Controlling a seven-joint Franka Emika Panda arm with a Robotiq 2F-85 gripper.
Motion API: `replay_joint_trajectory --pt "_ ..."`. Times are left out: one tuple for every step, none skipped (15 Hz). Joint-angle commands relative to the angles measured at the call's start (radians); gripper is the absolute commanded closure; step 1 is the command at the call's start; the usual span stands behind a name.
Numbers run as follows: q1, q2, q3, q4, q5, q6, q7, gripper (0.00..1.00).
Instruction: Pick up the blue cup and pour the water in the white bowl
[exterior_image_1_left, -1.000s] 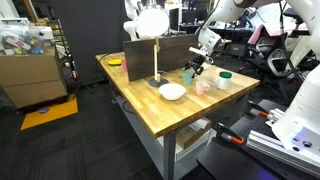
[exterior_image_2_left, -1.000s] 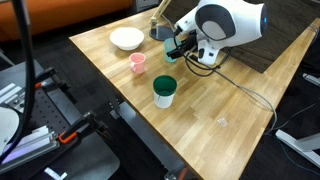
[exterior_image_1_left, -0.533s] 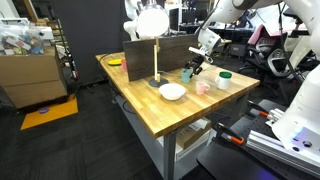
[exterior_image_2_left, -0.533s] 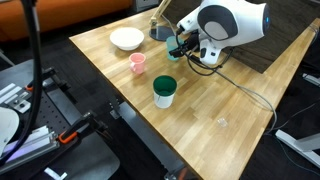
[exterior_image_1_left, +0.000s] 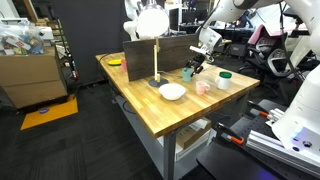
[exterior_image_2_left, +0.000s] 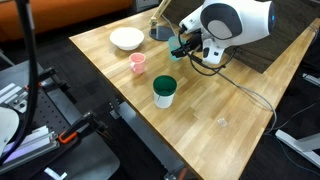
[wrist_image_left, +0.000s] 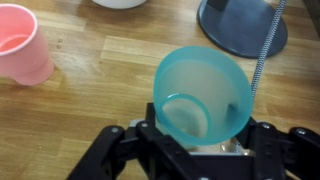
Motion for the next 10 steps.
replay_joint_trajectory --pt "0.023 -0.055 -0.012 -0.041 -0.032 -0.029 -0.010 0.52" --pt "0.039 -0.070 -0.020 -0.048 -0.057 -0.034 -0.004 0.52" --pt "0.054 -0.086 -0.025 -0.057 -0.087 -0.038 0.000 0.52" --pt "0.070 -0.102 -0.031 -0.068 -0.120 -0.037 0.008 0.52" --pt "0.086 -0.120 -0.035 -0.081 -0.155 -0.037 0.016 0.52" --pt "0.105 -0.137 -0.040 -0.094 -0.197 -0.034 0.027 0.52" --pt "0.123 -0.150 -0.040 -0.104 -0.238 -0.038 0.039 0.52" --pt "0.138 -0.164 -0.039 -0.115 -0.277 -0.043 0.049 0.52" --pt "0.155 -0.175 -0.038 -0.120 -0.319 -0.047 0.065 0.52" --pt "0.171 -0.187 -0.036 -0.129 -0.357 -0.046 0.077 0.52"
